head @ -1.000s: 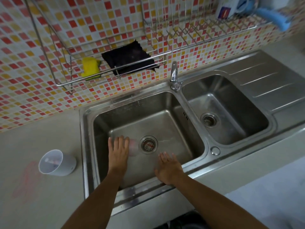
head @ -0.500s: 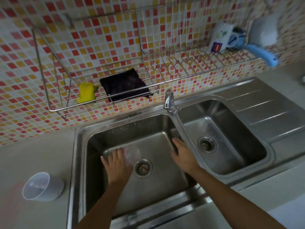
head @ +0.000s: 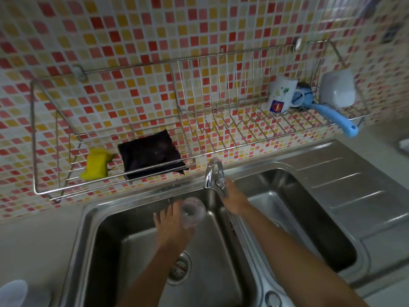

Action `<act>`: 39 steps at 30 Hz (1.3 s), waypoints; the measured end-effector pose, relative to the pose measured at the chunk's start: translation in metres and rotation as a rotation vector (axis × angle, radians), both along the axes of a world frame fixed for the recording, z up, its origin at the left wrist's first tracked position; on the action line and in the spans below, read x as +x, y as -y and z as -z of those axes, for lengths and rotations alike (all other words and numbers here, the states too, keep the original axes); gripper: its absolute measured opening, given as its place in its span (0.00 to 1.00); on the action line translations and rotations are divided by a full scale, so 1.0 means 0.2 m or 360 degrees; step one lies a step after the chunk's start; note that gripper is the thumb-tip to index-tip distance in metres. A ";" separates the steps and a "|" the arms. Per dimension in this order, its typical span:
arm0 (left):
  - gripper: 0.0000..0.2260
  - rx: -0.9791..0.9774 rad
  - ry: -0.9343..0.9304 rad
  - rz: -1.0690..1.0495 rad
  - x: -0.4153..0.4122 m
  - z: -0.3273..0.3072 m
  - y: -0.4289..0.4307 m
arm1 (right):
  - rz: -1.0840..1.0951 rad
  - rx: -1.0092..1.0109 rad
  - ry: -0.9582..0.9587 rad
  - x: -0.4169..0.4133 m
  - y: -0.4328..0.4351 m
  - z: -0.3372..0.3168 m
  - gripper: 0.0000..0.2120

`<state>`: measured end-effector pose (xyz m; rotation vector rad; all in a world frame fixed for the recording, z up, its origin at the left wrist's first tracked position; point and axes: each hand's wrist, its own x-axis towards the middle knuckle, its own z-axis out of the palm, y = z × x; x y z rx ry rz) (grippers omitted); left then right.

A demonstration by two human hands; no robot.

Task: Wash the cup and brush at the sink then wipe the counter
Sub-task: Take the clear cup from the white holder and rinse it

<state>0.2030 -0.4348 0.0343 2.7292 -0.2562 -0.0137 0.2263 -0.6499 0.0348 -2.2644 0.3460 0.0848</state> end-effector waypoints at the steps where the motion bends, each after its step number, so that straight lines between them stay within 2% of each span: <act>1: 0.34 -0.0035 0.0008 -0.0007 0.02 0.00 0.02 | -0.0064 -0.0022 -0.0033 0.02 0.00 0.01 0.26; 4: 0.33 -0.0254 0.0062 0.0010 0.05 0.03 0.06 | -0.0240 -0.0133 -0.0024 0.06 0.00 0.06 0.32; 11: 0.31 -0.0656 0.0010 0.0217 0.03 0.09 0.13 | -0.0615 -0.0572 -0.0014 0.11 0.00 0.18 0.32; 17: 0.35 -0.0714 -0.0052 0.0094 -0.01 0.09 0.17 | -0.0690 -0.0465 0.0025 0.15 0.02 0.23 0.31; 20: 0.35 -0.0844 -0.0066 -0.0047 -0.02 0.08 0.20 | -0.0665 -0.0415 0.0025 0.16 0.03 0.24 0.30; 27: 0.35 -0.0820 -0.0152 -0.0002 0.06 0.13 0.21 | -0.0652 -0.0388 0.0085 0.17 0.04 0.29 0.31; 32: 0.37 -0.0872 -0.0128 -0.0042 0.07 0.09 0.21 | -0.0638 -0.0496 0.0184 0.18 0.04 0.31 0.29; 37: 0.37 -0.0920 -0.0086 -0.0019 0.04 0.06 0.20 | -0.0427 -0.0248 -0.0039 0.24 0.00 0.30 0.19; 39: 0.38 -0.0865 -0.0084 0.0031 0.03 0.06 0.19 | -0.0270 -0.0153 -0.0006 0.25 0.00 0.27 0.14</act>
